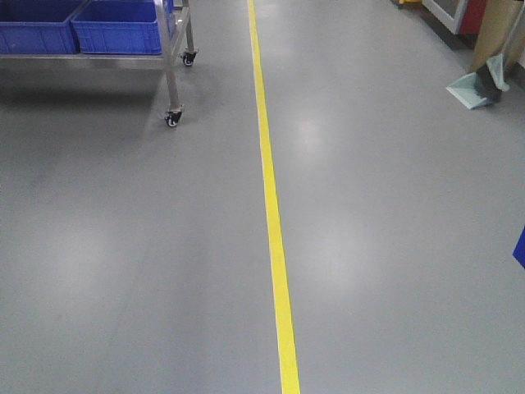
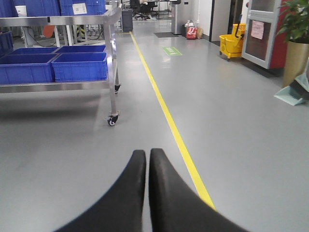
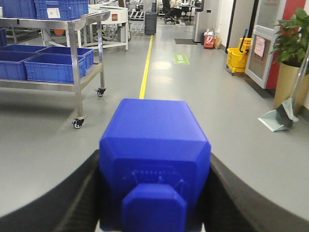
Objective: Pour parts from conveyor to right shelf
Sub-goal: 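Drive along the yellow floor line carrying the block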
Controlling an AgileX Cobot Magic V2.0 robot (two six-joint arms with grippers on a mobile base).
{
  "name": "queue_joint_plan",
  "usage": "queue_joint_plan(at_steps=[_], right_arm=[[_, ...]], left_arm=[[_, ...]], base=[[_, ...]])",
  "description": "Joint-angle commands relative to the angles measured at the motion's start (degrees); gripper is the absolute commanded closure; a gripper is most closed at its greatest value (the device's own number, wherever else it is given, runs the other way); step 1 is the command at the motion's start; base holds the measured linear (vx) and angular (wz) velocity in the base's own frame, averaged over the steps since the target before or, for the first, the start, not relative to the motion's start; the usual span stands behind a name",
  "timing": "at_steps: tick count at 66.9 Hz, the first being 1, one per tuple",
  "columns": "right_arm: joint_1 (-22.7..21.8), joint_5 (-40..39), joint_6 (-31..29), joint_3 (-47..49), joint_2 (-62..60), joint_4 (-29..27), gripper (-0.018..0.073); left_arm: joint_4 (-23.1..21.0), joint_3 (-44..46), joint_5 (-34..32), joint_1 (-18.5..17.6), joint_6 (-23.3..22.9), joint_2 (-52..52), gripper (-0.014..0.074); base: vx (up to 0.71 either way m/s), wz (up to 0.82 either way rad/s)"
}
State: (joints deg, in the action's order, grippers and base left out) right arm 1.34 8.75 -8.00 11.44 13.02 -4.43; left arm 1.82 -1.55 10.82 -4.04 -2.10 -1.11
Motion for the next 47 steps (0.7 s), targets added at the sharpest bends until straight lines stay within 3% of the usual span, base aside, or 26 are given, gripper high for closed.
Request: queue_joint_plan(at_steps=[1, 47], right_arm=[[-0.2, -4.8, -0.6, 1.7, 0.5, 0.1, 0.0561], [-0.2, -4.8, -0.6, 1.7, 0.5, 0.1, 0.0561]], left_arm=[[-0.1, 1.0, -4.0, -0.1, -0.4, -0.2, 0.0603], [-0.1, 1.0, -4.0, -0.1, -0.4, -0.2, 0.0603]], base=[[0.75, 0.08], [0.74, 0.02]])
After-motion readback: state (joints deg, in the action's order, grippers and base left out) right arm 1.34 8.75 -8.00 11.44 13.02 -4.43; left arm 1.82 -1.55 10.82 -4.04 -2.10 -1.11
